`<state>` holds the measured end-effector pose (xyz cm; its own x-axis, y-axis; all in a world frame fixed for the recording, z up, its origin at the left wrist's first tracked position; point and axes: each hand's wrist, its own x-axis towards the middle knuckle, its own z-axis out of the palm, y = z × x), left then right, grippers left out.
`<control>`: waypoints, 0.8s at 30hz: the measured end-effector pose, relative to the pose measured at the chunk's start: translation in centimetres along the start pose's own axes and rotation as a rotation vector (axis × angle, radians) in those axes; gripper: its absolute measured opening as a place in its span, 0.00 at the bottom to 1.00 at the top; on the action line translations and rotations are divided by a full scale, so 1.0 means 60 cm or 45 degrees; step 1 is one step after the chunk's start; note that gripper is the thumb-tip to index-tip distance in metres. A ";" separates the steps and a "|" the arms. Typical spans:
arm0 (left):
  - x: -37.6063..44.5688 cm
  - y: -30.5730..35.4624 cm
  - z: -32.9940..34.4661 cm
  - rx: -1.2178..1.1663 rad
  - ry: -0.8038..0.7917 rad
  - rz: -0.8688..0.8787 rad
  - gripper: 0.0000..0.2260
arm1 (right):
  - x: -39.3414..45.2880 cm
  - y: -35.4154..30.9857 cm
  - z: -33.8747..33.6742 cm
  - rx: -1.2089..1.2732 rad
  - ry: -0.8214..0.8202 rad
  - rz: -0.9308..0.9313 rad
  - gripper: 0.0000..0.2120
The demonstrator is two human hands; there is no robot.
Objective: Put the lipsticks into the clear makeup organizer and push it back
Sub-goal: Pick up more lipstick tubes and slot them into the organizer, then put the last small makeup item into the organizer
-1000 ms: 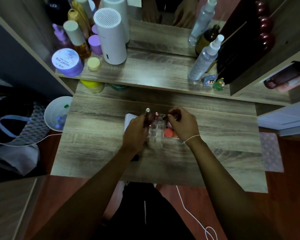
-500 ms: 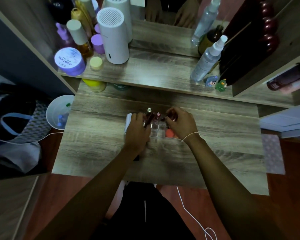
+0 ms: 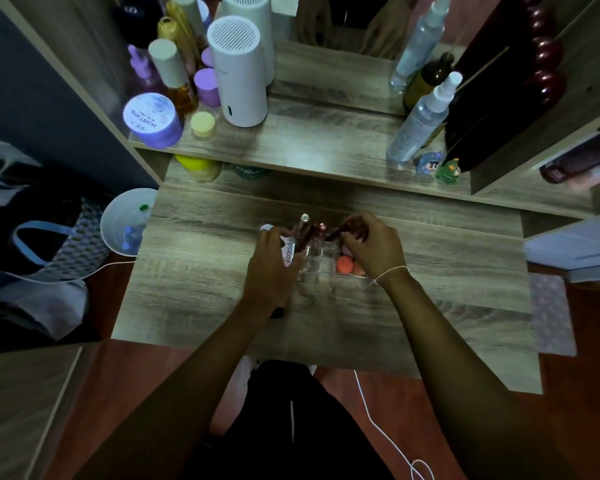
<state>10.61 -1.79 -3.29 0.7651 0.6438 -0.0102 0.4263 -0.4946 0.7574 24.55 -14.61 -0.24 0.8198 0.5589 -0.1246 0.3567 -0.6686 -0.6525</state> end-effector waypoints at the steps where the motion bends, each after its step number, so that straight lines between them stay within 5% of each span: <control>1: -0.002 -0.001 -0.004 -0.013 0.006 0.000 0.19 | -0.002 0.000 -0.001 0.009 0.009 -0.001 0.11; 8: -0.041 -0.031 -0.039 0.031 0.116 -0.018 0.15 | -0.037 0.003 -0.011 0.081 0.115 0.008 0.15; 14: -0.089 -0.066 -0.049 0.085 0.090 -0.035 0.06 | -0.119 0.018 -0.002 0.117 0.385 -0.084 0.03; 24: -0.151 -0.105 -0.045 0.358 -0.247 0.169 0.20 | -0.233 0.092 0.133 -0.241 0.281 -0.039 0.12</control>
<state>-0.29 -2.91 -6.20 0.8884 0.4540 -0.0676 0.4125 -0.7251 0.5514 11.46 -22.17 -8.07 0.8777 0.4737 0.0725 0.4430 -0.7444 -0.4996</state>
